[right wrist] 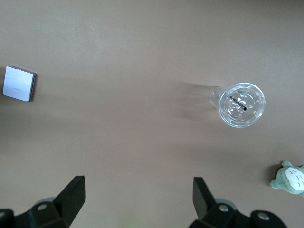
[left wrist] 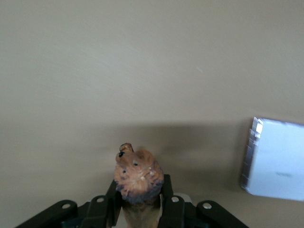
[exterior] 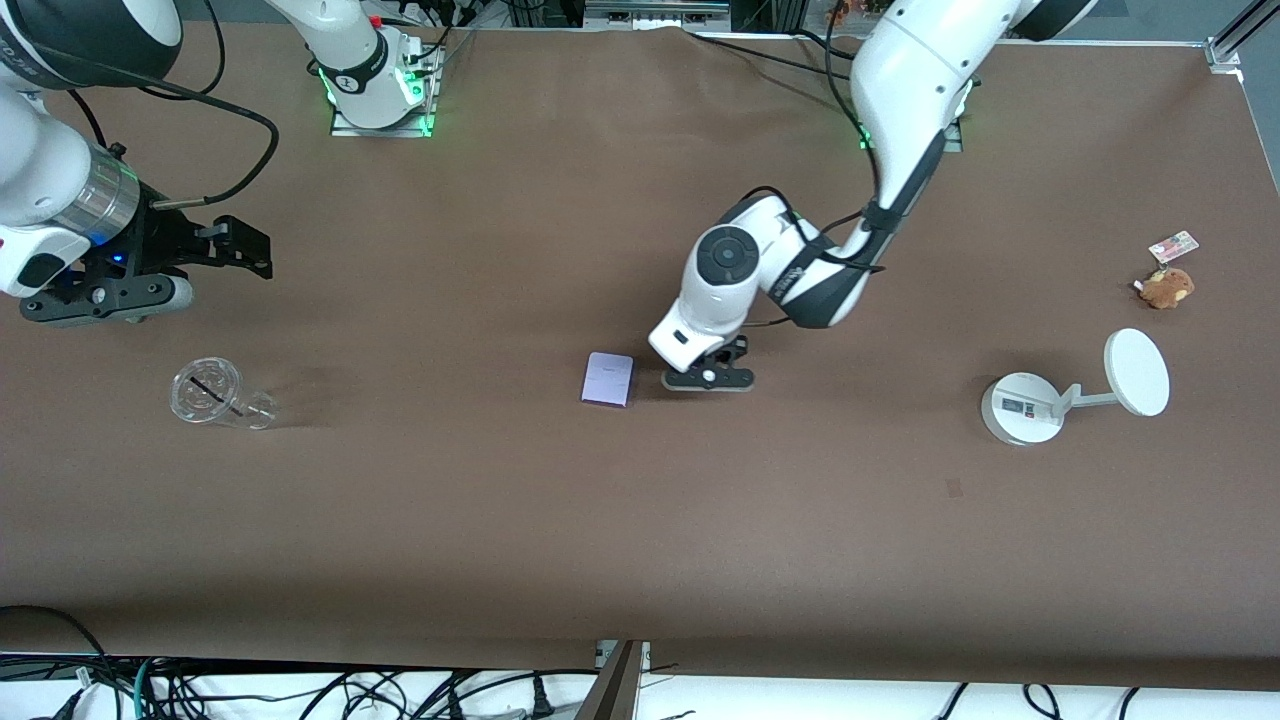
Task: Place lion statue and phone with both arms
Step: 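Carry the lion toward the lamp while the right gripper reaches the phone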
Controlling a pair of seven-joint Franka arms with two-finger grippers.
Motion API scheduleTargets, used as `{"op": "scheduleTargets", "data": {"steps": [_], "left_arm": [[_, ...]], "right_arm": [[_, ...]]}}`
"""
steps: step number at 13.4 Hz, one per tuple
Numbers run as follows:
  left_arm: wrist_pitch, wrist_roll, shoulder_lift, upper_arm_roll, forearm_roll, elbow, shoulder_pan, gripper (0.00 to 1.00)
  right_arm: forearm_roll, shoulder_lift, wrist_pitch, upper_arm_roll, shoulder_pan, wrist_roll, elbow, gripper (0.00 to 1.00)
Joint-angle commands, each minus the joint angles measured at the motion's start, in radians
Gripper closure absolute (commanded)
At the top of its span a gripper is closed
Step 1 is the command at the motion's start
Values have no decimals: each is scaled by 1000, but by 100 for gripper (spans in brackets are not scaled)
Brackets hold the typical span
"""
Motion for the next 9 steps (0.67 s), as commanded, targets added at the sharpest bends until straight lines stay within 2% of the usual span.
{"op": "scheduleTargets", "data": {"steps": [1, 5, 9], "left_arm": [[-142, 84, -111, -14, 15, -15, 102, 95], [-270, 319, -189, -26, -41, -15, 307, 94], [-273, 616, -189, -25, -74, -17, 484, 91]], "right_arm": [[-5, -9, -16, 5, -1, 7, -7, 0], [5, -6, -19, 12, 19, 93, -9, 0], [20, 40, 16, 12, 125, 235, -1, 0]]}}
